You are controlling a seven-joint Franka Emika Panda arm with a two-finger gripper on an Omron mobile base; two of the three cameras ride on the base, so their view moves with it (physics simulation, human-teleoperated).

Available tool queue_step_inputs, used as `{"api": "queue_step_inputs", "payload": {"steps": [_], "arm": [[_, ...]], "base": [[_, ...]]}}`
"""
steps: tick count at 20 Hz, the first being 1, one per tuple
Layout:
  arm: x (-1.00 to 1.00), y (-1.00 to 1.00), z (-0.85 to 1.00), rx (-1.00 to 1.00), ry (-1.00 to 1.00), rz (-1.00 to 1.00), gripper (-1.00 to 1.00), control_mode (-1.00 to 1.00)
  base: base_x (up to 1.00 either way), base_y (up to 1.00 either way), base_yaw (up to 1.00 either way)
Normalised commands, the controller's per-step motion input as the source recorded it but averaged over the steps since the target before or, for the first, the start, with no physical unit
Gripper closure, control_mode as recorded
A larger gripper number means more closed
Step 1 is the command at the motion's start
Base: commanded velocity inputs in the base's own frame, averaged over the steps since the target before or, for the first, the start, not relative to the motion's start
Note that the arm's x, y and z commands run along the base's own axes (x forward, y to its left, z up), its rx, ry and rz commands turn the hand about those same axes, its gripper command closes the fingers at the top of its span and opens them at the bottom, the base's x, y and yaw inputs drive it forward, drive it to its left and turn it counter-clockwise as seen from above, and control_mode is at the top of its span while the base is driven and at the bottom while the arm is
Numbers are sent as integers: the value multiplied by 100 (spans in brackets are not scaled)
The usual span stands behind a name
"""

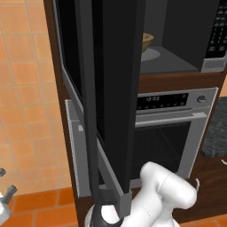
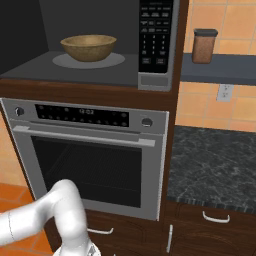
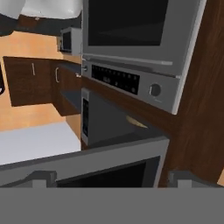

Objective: Open the microwave, place the bowl with waffle inside the microwave, then close the microwave door and turn it on.

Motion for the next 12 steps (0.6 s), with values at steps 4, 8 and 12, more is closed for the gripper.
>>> {"api": "queue_step_inputs", "payload": {"steps": [4,8,12], "arm": [[0,-5,0,0,-10,-5,-100,-100],[-13,-33,15,3,-5,-12,-100,-100],[-16,-86,20,8,3,-27,-100,-100]], "base": [[0,0,0],[0,0,0],[0,0,0]]}}
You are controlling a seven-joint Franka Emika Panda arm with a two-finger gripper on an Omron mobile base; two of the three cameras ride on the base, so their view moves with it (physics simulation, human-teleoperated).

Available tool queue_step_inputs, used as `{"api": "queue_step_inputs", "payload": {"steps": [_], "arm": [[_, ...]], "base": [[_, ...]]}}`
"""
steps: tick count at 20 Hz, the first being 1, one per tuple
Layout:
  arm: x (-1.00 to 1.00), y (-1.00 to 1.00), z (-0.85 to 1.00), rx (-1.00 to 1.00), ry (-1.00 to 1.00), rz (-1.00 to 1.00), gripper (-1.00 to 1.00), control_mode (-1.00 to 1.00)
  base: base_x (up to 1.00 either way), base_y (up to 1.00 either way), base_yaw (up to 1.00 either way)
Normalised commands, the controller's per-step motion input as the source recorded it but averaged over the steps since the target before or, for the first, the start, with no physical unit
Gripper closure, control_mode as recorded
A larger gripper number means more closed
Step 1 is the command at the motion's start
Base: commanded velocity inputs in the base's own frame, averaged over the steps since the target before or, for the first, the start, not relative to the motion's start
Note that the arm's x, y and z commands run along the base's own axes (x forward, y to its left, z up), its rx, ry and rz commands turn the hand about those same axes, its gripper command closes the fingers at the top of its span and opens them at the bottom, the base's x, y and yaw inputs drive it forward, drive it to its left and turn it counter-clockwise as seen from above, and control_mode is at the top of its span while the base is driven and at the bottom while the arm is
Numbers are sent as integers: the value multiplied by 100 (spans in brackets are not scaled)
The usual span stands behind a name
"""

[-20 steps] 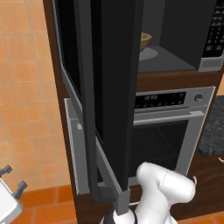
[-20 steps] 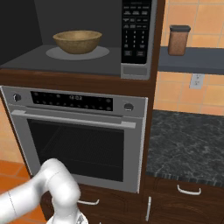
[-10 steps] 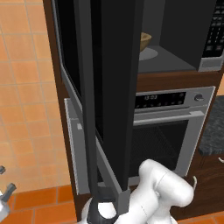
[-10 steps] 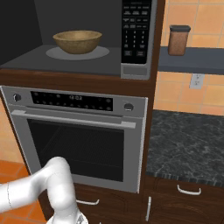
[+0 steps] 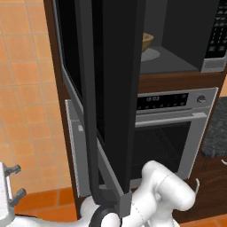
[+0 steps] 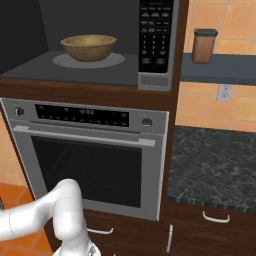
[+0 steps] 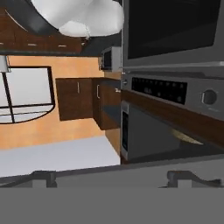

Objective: Open the microwave, place the bowl with waffle inside the microwave, then close the microwave door and turn it on.

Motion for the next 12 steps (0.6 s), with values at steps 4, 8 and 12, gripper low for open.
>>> {"api": "queue_step_inputs", "payload": {"steps": [4,8,12], "arm": [[-8,-91,56,8,18,-29,-100,-100],[-14,-51,85,1,34,-18,-100,-100],[0,-6,84,-1,47,-8,-100,-100]], "base": [[0,0,0],[0,0,0],[0,0,0]]}}
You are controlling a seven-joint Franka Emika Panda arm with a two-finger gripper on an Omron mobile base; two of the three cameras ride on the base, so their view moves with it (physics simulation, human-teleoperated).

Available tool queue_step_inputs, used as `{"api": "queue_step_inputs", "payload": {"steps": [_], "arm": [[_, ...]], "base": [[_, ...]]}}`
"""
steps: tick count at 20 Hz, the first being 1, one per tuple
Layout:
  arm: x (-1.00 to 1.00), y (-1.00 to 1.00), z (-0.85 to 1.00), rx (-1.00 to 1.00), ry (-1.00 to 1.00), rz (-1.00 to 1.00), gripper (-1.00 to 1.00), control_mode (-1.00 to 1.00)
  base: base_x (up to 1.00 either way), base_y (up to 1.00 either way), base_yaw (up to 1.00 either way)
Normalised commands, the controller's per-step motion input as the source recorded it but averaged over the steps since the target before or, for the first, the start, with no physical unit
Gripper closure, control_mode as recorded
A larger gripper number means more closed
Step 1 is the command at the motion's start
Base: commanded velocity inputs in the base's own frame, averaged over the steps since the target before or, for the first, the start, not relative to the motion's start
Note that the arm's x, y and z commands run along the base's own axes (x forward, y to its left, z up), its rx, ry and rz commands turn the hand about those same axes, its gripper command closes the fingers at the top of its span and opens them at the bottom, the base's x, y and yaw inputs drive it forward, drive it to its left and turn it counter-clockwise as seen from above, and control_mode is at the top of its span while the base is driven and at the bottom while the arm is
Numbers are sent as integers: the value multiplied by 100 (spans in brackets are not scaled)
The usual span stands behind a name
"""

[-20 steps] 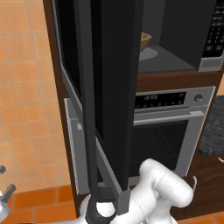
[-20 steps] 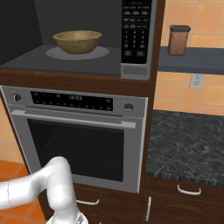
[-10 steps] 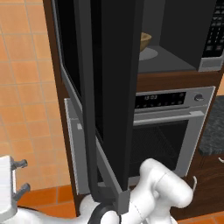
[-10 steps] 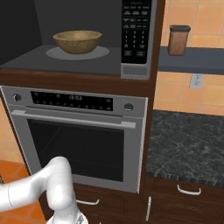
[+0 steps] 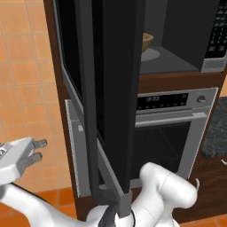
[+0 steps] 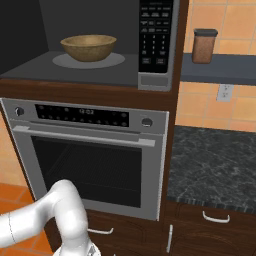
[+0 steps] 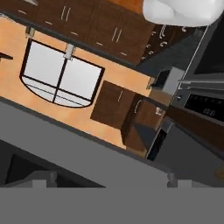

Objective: Open the microwave, place the bowl with waffle inside the microwave, then close the microwave door and turn it on.

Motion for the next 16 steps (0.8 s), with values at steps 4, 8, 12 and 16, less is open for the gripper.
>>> {"api": "queue_step_inputs", "payload": {"steps": [4,8,12,16], "arm": [[-1,19,50,-2,37,0,-100,-100],[-57,-21,44,0,21,-4,-100,-100],[-60,-97,28,4,19,-14,-100,-100],[-16,-100,53,5,34,-16,-100,-100]], "base": [[0,0,0],[0,0,0],[0,0,0],[0,0,0]]}}
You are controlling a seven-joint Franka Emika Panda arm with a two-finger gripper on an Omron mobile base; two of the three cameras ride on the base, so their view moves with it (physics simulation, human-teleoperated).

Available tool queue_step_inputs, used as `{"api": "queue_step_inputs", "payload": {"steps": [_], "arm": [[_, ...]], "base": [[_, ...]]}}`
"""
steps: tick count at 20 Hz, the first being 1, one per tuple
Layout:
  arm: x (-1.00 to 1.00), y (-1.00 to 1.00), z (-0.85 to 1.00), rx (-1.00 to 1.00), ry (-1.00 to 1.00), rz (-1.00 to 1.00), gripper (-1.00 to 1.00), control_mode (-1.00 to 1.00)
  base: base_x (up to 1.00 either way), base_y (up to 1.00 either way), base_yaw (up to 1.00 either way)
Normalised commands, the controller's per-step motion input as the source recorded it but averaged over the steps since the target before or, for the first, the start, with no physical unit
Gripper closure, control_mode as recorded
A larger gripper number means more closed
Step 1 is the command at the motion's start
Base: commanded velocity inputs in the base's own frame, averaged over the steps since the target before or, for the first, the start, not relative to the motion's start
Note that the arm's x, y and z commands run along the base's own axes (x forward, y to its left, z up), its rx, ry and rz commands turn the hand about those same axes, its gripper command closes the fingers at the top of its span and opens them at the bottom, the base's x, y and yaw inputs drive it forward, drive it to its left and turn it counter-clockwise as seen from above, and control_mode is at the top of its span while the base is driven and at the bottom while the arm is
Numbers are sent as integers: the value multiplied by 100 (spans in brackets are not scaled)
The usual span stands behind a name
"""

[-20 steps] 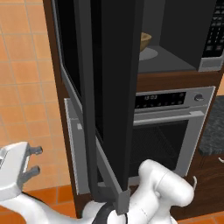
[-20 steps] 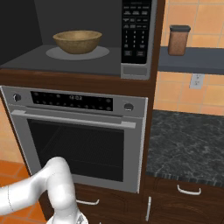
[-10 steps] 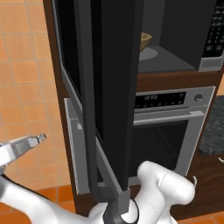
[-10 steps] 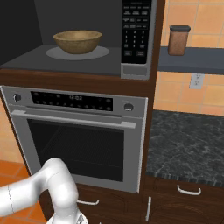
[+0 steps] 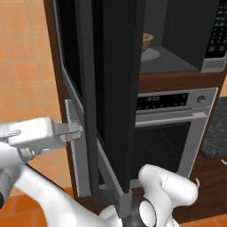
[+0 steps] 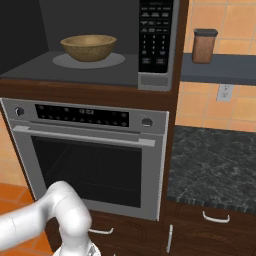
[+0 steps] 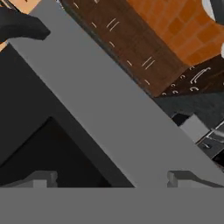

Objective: Open the microwave, place the bowl with waffle inside the microwave, then close the microwave door and turn it on.

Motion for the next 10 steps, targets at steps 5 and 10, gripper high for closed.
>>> {"api": "queue_step_inputs", "payload": {"steps": [5,10], "arm": [[0,-99,63,0,45,-2,-100,-100],[-7,-100,3,0,32,5,-100,-100]], "base": [[0,0,0],[0,0,0]]}}
